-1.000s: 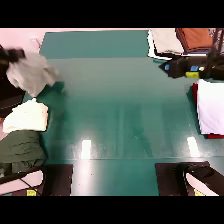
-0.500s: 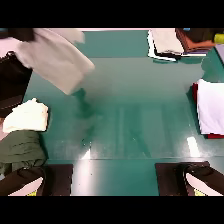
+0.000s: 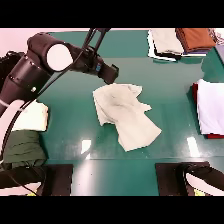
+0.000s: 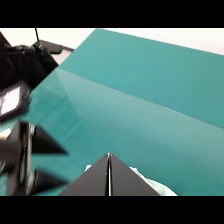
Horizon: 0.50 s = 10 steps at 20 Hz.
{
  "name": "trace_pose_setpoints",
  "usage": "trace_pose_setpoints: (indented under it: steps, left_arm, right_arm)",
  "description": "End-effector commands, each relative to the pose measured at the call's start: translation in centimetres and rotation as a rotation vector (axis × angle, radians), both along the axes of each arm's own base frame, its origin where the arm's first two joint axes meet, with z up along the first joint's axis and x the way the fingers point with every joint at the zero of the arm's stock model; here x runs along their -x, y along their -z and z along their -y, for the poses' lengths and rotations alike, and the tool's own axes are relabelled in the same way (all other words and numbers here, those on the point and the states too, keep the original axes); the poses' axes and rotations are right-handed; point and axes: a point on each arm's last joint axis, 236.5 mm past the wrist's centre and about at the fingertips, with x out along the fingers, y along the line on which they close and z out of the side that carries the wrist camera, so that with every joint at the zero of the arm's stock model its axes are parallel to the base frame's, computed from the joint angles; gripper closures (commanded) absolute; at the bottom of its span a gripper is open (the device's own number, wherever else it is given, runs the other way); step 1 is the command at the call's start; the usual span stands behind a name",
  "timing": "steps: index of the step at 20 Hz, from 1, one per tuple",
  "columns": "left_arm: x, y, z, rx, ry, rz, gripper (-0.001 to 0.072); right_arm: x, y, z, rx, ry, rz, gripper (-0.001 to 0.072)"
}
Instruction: Fold the shirts.
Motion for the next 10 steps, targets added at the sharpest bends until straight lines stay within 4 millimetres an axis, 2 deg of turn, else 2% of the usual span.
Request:
trace_pose_setpoints:
  steps: [1,3,4,7,10]
  left_arm:
    - [-3.6,3.8,-7.2,0.004,-0.217,-0.168,0.0092]
    - [-3.3,8.0,-10.6,0.030,-0.293,-0.330,0.0092]
    - [-2.7,10.4,-11.3,0.050,-0.308,-0.407,0.0092]
    - [1.2,17.6,-10.0,0.099,-0.270,-0.610,0.0091]
    - [4.0,23.0,-8.2,0.121,-0.279,-0.677,0.0091]
  right_arm:
    - [0.2,0.2,0.3,0.027,0.002,-0.013,0.0691]
    - [0.0,0.6,0.3,0.037,0.004,-0.024,0.0691]
    - [-0.1,0.8,0.3,0.039,0.004,-0.029,0.0691]
    - [-0.6,1.9,0.2,0.042,0.003,-0.055,0.0691]
    - [-1.2,3.9,0.0,0.052,0.002,-0.104,0.0691]
